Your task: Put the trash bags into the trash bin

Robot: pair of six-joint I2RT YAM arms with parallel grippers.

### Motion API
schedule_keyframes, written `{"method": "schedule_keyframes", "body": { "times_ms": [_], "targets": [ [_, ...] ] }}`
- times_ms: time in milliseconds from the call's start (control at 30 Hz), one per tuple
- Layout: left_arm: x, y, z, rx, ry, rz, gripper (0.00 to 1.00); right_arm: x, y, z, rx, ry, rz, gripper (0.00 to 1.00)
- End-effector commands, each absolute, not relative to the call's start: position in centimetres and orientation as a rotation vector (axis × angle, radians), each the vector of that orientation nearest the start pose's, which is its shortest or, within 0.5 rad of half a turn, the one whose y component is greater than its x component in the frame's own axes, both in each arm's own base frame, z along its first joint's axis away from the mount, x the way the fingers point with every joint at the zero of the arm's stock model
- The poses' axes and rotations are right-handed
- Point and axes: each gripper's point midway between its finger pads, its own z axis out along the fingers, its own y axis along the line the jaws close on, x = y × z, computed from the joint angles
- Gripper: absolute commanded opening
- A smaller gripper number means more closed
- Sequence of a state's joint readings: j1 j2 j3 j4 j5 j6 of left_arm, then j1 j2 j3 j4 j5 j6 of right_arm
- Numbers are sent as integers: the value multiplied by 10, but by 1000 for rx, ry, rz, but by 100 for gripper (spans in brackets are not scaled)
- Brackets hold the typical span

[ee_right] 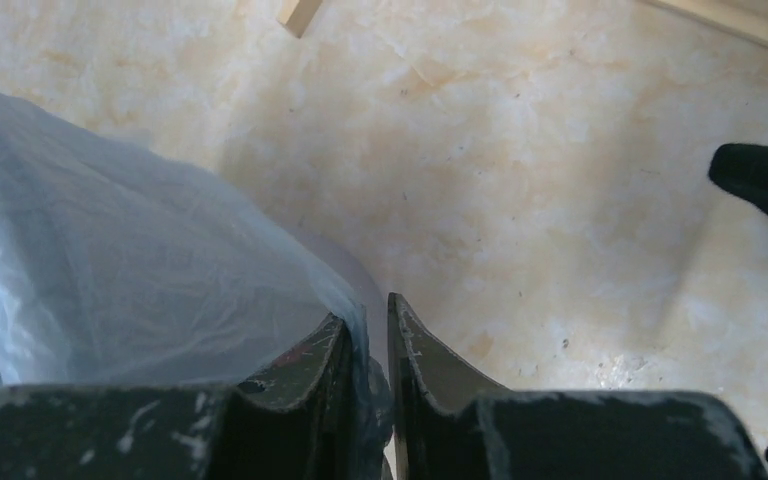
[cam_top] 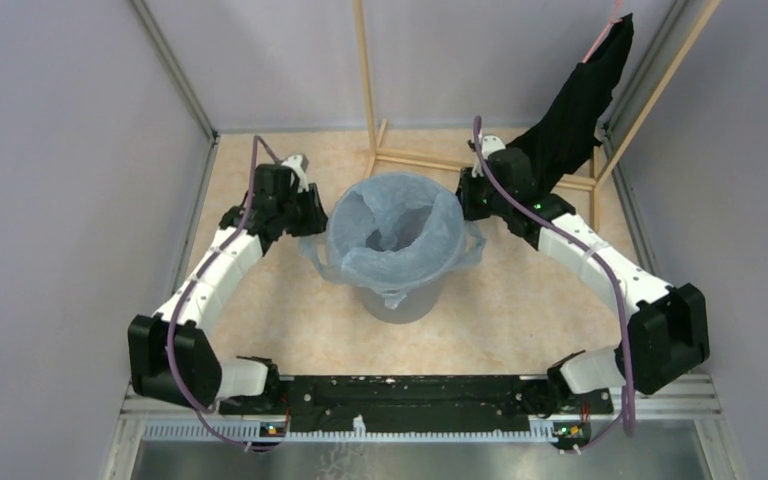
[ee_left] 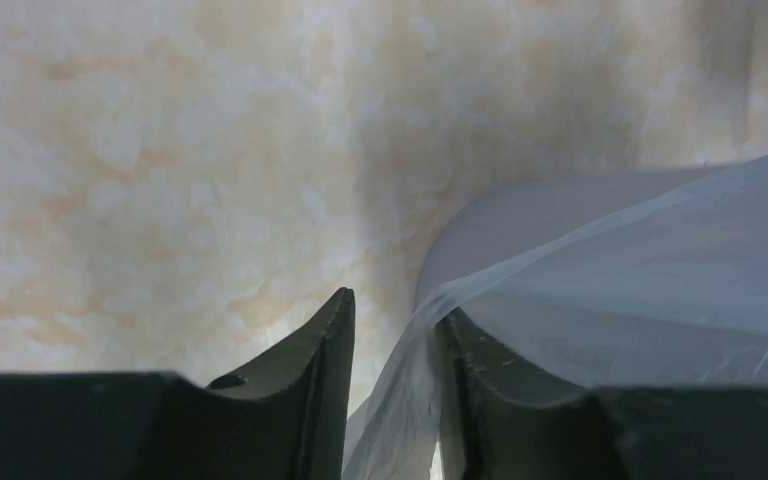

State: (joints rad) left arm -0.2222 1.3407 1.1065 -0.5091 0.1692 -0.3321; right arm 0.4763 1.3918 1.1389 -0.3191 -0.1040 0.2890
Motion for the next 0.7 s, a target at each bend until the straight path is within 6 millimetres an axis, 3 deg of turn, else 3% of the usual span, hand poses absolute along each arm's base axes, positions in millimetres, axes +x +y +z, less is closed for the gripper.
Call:
{"method": "schedule_keyframes", "body": {
  "times_ms": [0,100,200,300,400,467,567,667],
  "targets": [
    [331,-118,184,-120,2274,-511,46,359,204,238,-219,2083,520,23],
    [319,-102,193,-147,2284,-424,64,350,191,249,-206,2112,461,39],
    [314,-82,222,-159,2234,-305,76,334,177,263,-203,2101,426,56],
    [308,-66,249,-175,2169,-224,87,313,164,285,-191,2045,426,72],
    [299,-60,263,-217,2140,-213,92,300,153,291,-177,2024,414,80],
    [291,-60,261,-251,2141,-233,93,295,147,281,-166,2040,385,82],
    [280,-60,237,-295,2173,-250,93,291,143,262,-155,2078,369,82],
    [276,-72,212,-301,2208,-332,89,289,151,245,-157,2104,420,82]
  ]
}}
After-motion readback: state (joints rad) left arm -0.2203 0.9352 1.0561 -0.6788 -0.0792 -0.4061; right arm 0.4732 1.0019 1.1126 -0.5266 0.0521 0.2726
